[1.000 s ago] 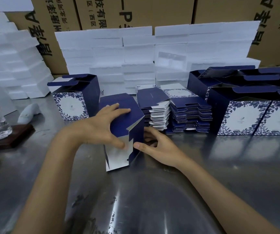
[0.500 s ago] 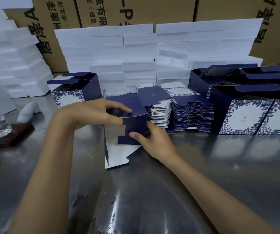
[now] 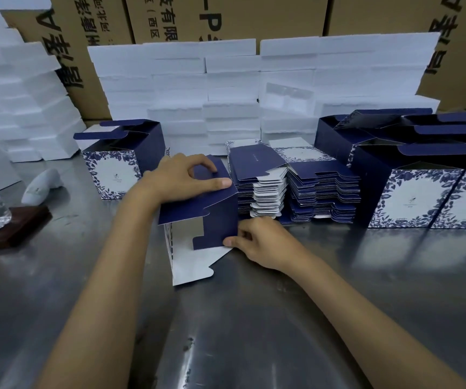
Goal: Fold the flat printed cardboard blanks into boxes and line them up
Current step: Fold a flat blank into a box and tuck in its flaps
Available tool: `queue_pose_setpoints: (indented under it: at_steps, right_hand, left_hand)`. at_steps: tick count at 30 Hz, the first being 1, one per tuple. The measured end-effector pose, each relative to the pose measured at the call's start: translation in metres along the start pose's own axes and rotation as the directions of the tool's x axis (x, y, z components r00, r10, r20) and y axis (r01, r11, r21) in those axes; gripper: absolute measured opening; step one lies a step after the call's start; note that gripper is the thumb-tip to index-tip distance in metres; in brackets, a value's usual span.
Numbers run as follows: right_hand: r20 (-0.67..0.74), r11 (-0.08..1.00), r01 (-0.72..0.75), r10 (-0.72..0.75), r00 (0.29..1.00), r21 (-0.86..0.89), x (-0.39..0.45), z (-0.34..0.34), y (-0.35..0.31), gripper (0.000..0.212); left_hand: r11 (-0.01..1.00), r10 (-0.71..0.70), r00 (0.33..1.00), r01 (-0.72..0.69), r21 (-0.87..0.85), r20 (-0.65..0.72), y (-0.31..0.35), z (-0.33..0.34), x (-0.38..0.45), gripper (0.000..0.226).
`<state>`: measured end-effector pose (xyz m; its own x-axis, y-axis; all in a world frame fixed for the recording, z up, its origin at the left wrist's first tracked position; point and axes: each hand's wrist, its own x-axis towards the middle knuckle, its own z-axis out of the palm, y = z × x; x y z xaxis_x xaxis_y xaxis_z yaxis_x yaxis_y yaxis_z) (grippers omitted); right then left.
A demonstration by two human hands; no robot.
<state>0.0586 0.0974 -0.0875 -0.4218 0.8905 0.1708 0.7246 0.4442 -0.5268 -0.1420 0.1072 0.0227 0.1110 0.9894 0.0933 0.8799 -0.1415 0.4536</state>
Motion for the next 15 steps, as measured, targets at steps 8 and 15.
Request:
queue_pose_setpoints:
  at_steps: [8,15]
  right_hand:
    - [0.075,1.000,-0.014,0.016,0.997,-0.021,0.013,-0.010,0.001,0.045]
    - [0.116,1.000,-0.018,0.018,0.993,-0.007,0.019,-0.016,-0.005,0.045]
  left_hand:
    - [0.973,0.068,0.993,-0.086,-0.212,-0.094,-0.019,0.012,0.006,0.041]
    - [0.967,0.064,0.991,-0.091,-0.239,-0.115,-0.024,0.018,0.007,0.037]
